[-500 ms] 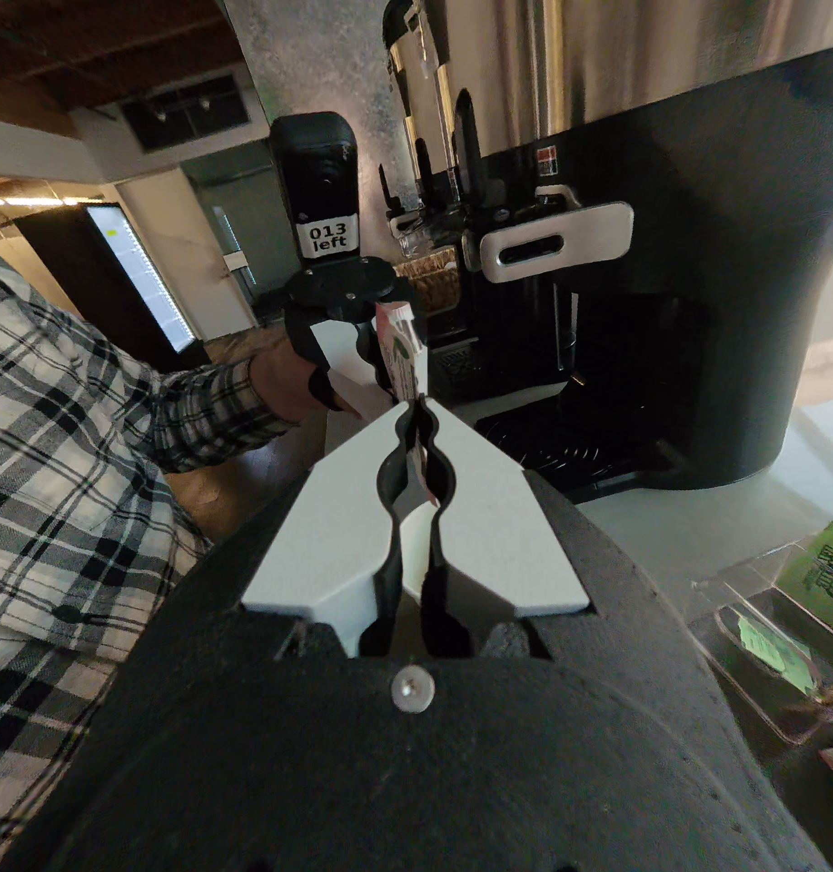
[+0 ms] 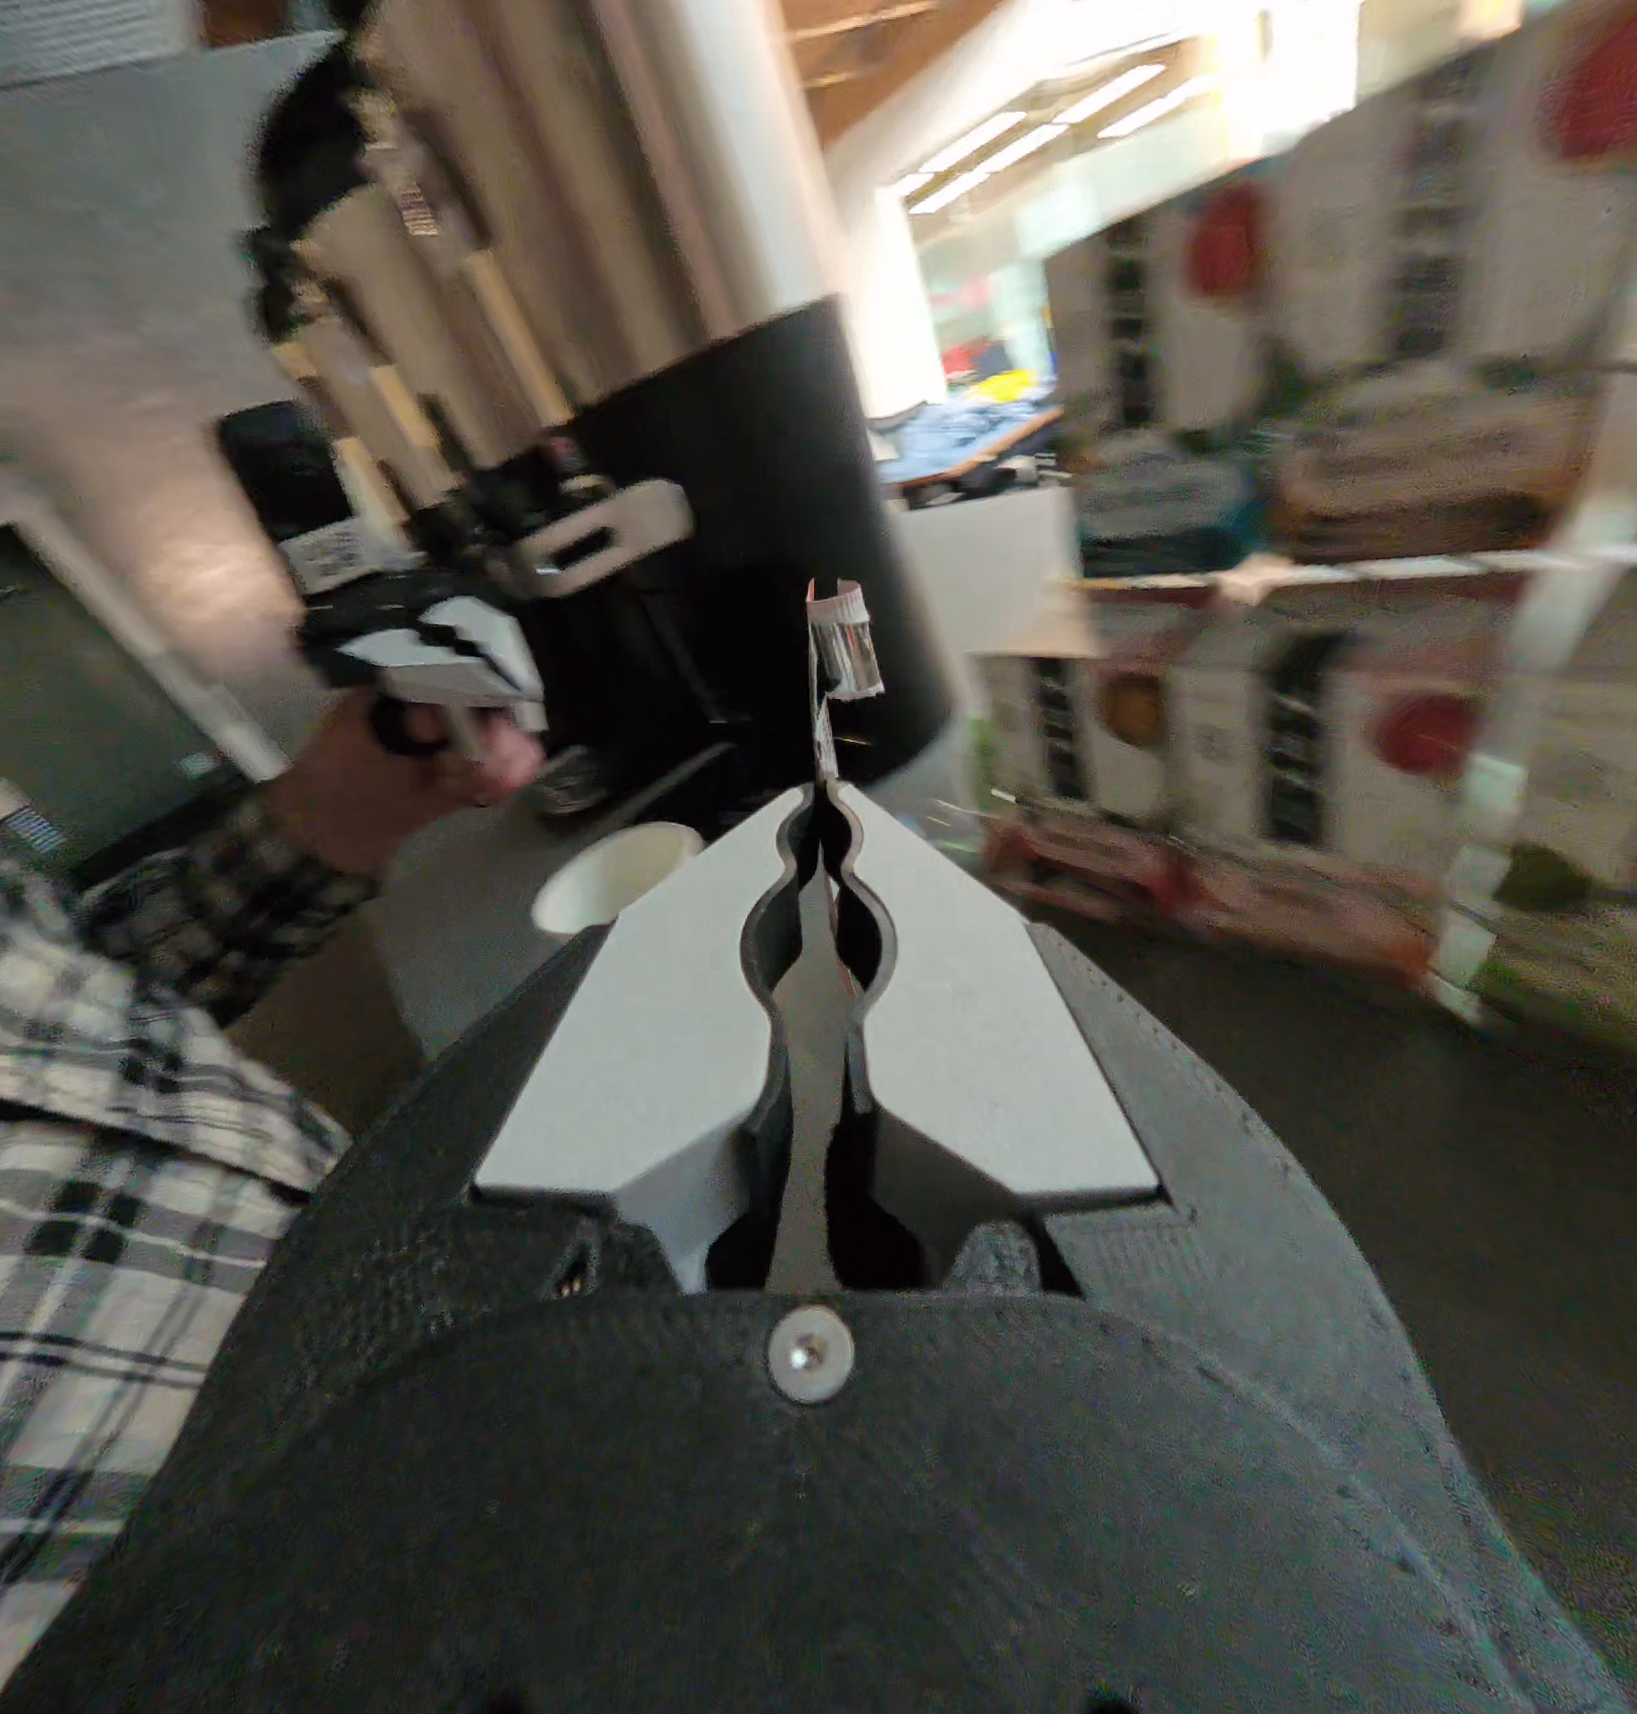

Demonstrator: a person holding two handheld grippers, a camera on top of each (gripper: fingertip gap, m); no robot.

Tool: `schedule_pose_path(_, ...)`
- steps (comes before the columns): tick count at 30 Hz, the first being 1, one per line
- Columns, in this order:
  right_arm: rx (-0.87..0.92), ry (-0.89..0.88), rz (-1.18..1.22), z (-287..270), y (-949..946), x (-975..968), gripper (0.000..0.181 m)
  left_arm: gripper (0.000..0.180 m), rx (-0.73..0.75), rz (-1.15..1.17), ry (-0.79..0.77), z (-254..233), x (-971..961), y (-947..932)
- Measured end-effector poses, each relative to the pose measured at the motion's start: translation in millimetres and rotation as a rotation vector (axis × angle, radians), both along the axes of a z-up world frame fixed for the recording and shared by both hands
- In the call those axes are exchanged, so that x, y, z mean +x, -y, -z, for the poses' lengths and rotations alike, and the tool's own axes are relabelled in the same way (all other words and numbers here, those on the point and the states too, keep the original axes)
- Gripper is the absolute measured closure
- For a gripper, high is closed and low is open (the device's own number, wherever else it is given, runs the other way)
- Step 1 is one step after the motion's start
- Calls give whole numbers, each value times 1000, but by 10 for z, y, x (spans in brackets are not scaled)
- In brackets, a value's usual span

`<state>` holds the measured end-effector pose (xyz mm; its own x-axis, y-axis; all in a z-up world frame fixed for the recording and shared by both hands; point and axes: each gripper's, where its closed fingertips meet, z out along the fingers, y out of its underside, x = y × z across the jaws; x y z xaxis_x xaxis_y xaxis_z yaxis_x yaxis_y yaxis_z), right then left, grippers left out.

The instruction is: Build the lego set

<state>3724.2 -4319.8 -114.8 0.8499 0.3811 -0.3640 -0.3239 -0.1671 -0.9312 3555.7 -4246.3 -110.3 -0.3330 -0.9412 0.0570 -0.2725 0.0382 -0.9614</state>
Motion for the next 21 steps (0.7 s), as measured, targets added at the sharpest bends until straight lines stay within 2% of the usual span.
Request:
schedule_pose_path(5, -152, -108, 355, 608, 565, 1358, 181, 180, 3, -23, -17, 45, -38, -74)
schedule_pose_path(9, -257, -212, 495, 1059, 905, 2027, 181, 180, -9, -44, -38, 104, -61, -131)
schedule_pose_path(13, -385, -252, 514, 1368, 960, 2267, 181, 180, -18, -65, -48, 142, -77, -173)
schedule_pose_path(21, -558, -127, 563, 1732, 831, 2483, 181, 180, -7, -119, -70, 193, -125, -249)
